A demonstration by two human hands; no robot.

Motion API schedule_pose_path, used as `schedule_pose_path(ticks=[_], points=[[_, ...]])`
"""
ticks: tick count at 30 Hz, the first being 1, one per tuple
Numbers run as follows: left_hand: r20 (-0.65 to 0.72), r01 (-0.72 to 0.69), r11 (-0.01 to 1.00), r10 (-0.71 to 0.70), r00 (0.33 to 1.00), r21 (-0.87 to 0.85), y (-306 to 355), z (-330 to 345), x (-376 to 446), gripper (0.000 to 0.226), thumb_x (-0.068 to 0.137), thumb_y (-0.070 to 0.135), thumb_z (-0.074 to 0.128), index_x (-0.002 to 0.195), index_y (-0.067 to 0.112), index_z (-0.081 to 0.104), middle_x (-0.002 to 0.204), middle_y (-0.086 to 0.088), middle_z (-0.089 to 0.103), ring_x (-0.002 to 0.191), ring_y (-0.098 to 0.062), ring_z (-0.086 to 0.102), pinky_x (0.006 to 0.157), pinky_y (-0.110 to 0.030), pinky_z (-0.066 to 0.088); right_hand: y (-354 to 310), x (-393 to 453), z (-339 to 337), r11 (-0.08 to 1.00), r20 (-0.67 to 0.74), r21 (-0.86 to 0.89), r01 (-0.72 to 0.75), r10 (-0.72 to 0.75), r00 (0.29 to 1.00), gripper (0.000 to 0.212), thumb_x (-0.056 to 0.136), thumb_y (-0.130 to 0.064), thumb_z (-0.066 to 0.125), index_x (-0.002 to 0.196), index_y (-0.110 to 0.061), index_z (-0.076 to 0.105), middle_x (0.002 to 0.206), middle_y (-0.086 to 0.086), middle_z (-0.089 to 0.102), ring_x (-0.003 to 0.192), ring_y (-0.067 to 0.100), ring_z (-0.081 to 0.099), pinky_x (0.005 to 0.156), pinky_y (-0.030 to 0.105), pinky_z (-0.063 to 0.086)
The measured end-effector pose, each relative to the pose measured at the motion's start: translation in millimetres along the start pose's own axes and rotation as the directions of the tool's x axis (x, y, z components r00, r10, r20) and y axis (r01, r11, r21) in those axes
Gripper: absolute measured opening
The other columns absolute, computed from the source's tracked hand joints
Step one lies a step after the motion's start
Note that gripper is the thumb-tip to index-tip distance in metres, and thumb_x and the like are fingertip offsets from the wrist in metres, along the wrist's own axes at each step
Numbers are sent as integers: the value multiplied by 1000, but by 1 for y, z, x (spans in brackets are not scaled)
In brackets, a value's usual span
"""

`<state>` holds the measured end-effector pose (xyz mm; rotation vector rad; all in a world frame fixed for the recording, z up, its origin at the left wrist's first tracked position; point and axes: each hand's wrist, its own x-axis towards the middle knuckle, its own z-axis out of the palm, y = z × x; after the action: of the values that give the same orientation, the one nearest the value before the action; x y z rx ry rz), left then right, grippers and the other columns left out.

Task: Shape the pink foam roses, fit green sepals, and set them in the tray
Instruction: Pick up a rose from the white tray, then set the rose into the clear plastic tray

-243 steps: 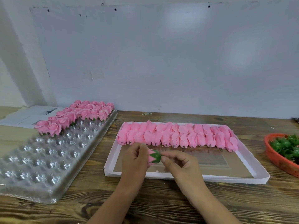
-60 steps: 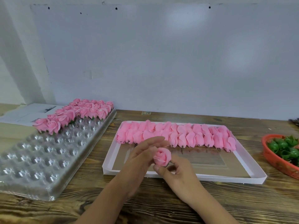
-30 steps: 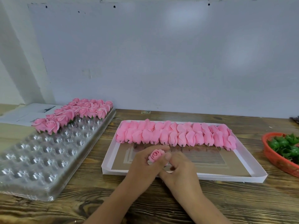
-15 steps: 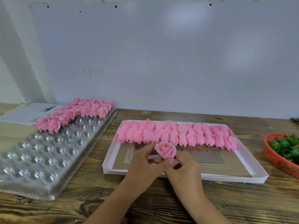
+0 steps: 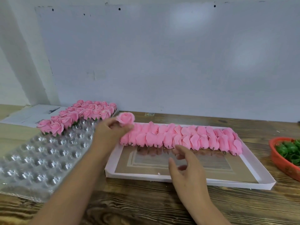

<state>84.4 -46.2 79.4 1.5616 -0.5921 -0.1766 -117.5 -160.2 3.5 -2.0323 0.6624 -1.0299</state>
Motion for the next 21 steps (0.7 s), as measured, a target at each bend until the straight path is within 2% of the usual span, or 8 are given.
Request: schedule_pose_path(ticks=[3, 6, 9, 11, 12, 13, 16, 21], points=[[-100, -28, 994, 38, 994, 103, 0, -24, 37, 23, 78, 11, 82, 89, 27, 69, 75, 17, 71, 63, 9, 65, 52, -4, 46, -6, -2, -1, 998, 9, 54, -26, 25, 1000, 39, 91, -19, 63, 119, -45, 52, 109, -23, 58, 91, -1, 56, 71, 9, 45], [-153, 69, 970, -33, 988, 232, -16, -50, 72, 22, 76, 17, 85, 89, 20, 67, 74, 6, 69, 63, -14, 63, 53, -24, 52, -8, -3, -1, 997, 24, 65, -31, 30, 999, 40, 92, -13, 60, 120, -41, 53, 111, -23, 58, 92, -2, 56, 70, 10, 46], [-213, 179, 906, -102, 972, 384, -45, -71, 99, 37, 78, 21, 85, 103, 2, 66, 83, -9, 65, 70, -22, 58, 74, -40, 55, -5, -2, -2, 997, 15, 65, -38, 37, 999, 40, 92, -10, 58, 123, -35, 56, 111, -22, 60, 90, 0, 56, 69, 11, 46], [-249, 226, 879, -128, 960, 419, -60, -79, 108, 45, 79, 19, 83, 114, -2, 64, 92, -14, 67, 78, -26, 59, 90, -50, 55, -4, -1, -2, 997, 8, 72, -38, 37, 999, 41, 91, -7, 58, 122, -35, 57, 109, -20, 61, 90, 1, 57, 68, 11, 45], [-257, 240, 867, -136, 957, 436, -65, -81, 111, 49, 80, 20, 82, 120, -1, 62, 99, -17, 68, 84, -30, 61, 91, -51, 54, -3, -1, -2, 997, 1, 73, -31, 31, 1000, 42, 90, -6, 57, 121, -35, 58, 109, -19, 61, 92, 1, 57, 68, 10, 45], [-259, 249, 858, -141, 955, 449, -68, -82, 113, 48, 81, 22, 82, 120, 1, 62, 102, -17, 68, 88, -33, 63, 87, -49, 55, -3, -1, -2, 997, -8, 73, -20, 21, 1000, 44, 89, -4, 57, 120, -35, 58, 108, -18, 62, 94, 1, 57, 69, 9, 45], [-251, 236, 836, -123, 960, 495, -73, -78, 119, 22, 81, 24, 80, 84, 15, 60, 78, -7, 65, 71, -26, 62, 58, -29, 47, -4, -1, -2, 998, -62, 48, 41, -38, 997, 48, 86, 4, 59, 116, -33, 59, 105, -16, 64, 101, -1, 57, 72, 6, 44], [-229, 225, 802, -113, 967, 554, -73, -68, 127, 26, 85, 28, 76, 76, 10, 59, 70, -11, 66, 59, -27, 61, 52, -29, 51, -6, -1, 1, 994, -114, 55, 96, -89, 990, 47, 81, -4, 54, 110, -41, 57, 103, -12, 67, 101, 1, 59, 70, 6, 44]])
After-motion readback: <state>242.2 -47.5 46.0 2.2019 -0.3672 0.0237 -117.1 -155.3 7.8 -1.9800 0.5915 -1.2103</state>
